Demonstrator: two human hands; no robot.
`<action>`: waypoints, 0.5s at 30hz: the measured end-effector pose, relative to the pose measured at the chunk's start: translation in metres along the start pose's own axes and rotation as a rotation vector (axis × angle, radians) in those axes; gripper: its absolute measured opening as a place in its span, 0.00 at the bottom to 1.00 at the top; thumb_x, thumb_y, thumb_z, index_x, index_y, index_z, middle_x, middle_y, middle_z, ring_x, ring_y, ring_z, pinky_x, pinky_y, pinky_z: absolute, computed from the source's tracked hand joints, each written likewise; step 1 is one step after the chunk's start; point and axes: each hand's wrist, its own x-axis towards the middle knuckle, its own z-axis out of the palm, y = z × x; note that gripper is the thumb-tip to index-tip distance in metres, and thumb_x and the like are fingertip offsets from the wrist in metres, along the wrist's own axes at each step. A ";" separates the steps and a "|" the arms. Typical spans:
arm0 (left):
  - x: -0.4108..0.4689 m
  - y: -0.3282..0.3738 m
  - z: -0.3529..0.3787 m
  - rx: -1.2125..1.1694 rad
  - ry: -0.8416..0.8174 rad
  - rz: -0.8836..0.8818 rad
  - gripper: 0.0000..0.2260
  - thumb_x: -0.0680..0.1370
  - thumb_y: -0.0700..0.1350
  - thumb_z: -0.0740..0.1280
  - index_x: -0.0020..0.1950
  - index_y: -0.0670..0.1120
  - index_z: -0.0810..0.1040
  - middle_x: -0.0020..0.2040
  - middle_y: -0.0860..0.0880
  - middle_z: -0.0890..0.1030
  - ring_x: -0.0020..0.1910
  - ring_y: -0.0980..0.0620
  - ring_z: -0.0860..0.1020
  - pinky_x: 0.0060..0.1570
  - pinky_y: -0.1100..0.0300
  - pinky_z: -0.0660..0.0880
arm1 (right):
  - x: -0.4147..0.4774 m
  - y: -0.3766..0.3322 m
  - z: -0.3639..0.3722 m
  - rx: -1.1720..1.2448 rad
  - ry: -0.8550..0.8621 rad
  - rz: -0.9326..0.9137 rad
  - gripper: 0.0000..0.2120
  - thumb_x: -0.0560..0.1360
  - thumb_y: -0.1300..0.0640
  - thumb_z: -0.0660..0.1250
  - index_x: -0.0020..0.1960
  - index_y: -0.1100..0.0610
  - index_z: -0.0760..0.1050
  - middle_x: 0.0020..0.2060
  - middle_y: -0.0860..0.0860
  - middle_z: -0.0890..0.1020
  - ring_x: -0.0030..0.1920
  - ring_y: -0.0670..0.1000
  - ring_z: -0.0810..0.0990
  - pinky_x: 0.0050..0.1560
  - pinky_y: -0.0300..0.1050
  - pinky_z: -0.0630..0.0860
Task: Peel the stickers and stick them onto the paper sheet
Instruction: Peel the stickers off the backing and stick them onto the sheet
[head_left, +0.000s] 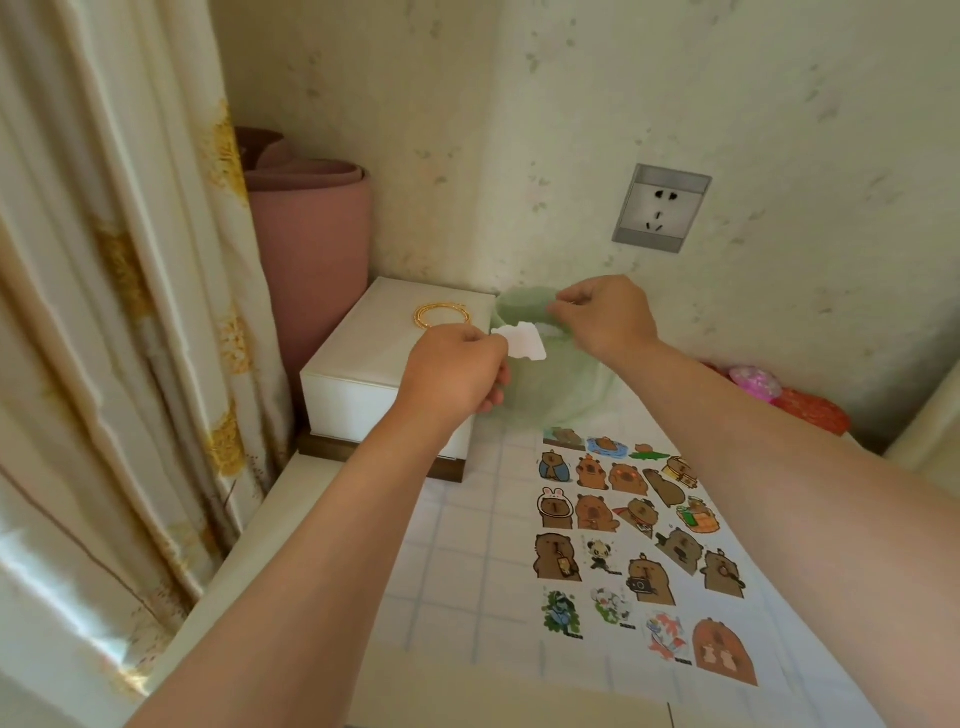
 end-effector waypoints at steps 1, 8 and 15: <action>0.000 0.001 0.002 -0.013 -0.015 -0.027 0.08 0.75 0.38 0.63 0.37 0.42 0.78 0.31 0.47 0.81 0.26 0.50 0.76 0.27 0.62 0.73 | -0.003 -0.002 -0.003 0.045 0.000 -0.037 0.08 0.77 0.52 0.71 0.53 0.52 0.85 0.46 0.46 0.85 0.41 0.48 0.82 0.50 0.50 0.81; -0.009 0.007 0.025 -0.224 -0.104 -0.246 0.08 0.76 0.38 0.61 0.37 0.42 0.72 0.27 0.47 0.76 0.24 0.50 0.73 0.22 0.66 0.68 | -0.077 -0.005 -0.044 0.199 -0.140 -0.237 0.14 0.75 0.66 0.66 0.51 0.49 0.84 0.42 0.35 0.82 0.29 0.39 0.76 0.37 0.35 0.71; -0.041 0.005 0.055 -0.266 -0.292 -0.356 0.09 0.77 0.40 0.59 0.36 0.44 0.69 0.26 0.49 0.73 0.24 0.51 0.71 0.22 0.66 0.68 | -0.124 0.028 -0.084 0.014 -0.199 -0.348 0.08 0.68 0.51 0.80 0.46 0.46 0.85 0.48 0.41 0.80 0.35 0.46 0.77 0.43 0.44 0.77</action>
